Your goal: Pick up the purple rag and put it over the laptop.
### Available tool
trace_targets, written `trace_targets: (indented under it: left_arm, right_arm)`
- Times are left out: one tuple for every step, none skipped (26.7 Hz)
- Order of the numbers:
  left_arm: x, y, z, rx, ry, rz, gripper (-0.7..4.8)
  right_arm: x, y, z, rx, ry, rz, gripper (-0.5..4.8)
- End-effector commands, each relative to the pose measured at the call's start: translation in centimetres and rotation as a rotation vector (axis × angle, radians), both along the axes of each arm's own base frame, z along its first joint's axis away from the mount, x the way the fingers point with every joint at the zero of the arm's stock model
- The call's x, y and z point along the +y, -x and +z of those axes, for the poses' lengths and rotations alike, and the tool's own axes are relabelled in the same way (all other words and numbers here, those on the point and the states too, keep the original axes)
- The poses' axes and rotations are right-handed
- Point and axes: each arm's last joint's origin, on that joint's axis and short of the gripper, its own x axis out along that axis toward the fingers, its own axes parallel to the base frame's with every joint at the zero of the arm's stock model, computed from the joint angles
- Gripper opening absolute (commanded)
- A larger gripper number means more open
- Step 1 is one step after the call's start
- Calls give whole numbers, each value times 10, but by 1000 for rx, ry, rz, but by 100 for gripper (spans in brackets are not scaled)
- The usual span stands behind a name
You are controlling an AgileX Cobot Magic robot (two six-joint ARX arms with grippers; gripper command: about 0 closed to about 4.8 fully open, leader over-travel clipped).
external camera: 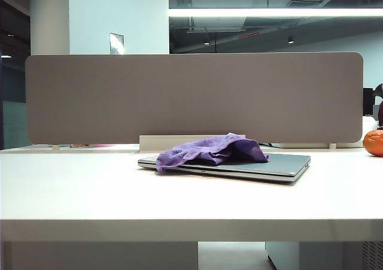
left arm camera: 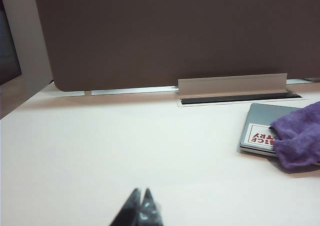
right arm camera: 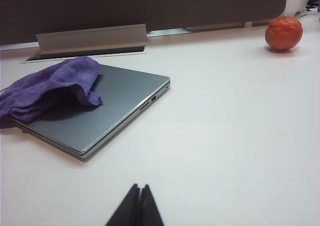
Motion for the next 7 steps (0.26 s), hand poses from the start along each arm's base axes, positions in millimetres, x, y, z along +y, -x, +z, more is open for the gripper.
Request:
trace_targets:
  left_arm:
    - [0,0,2,-14,-1,-3,-6]
    - [0,0,2,-14,-1,-3,-6]
    - [0,0,2,-14,-1,-3,-5]
    - [0,0,2,-14,-1,-3,-6]
    - [0,0,2,-14,-1,-3,-6]
    - [0,0,2,-14,-1,-3,-6]
    - [0,0,2,-14,-1,-3,-6]
  right_arm:
    - [0,0,0,-9,3,-2,22]
    - [0,0,0,-9,3,-2,22]
    - [0,0,0,-9,2,-1,22]
    - [0,0,0,-9,3,-2,22]
    - [0,0,0,-9,3,-2,22]
    - [0,0,0,-9,2,-1,22]
    - [0,0,0,-9,3,-2,22]
